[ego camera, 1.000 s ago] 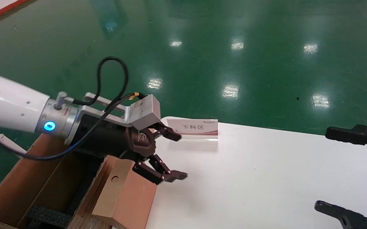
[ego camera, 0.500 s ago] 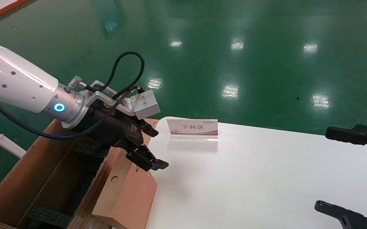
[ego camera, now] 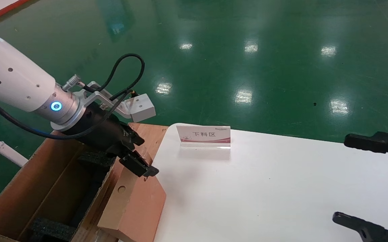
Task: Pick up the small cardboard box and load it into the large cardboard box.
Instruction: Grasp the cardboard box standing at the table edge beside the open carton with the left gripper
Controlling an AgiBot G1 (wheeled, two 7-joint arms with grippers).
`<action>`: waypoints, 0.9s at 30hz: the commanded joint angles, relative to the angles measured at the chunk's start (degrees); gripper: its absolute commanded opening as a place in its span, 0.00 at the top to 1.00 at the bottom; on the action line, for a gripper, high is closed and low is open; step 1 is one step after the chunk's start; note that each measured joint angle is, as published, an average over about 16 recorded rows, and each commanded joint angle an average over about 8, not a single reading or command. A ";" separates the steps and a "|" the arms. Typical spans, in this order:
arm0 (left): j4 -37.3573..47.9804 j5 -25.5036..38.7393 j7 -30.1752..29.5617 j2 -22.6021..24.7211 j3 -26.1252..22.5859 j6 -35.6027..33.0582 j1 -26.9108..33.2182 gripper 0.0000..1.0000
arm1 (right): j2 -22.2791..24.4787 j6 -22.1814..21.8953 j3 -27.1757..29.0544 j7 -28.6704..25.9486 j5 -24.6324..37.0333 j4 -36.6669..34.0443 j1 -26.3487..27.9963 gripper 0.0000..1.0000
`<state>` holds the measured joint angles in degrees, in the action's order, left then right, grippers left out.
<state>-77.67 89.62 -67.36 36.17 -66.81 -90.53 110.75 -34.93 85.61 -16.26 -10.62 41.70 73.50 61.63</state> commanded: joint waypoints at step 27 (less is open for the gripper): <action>-0.12 -9.41 -14.19 5.42 -33.09 0.58 17.86 0.00 | 0.05 -0.05 -0.11 0.06 -0.08 0.00 0.02 0.00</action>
<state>-77.79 80.35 -81.39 41.52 -99.69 -89.93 128.31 -34.88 85.56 -16.37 -10.56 41.63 73.50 61.65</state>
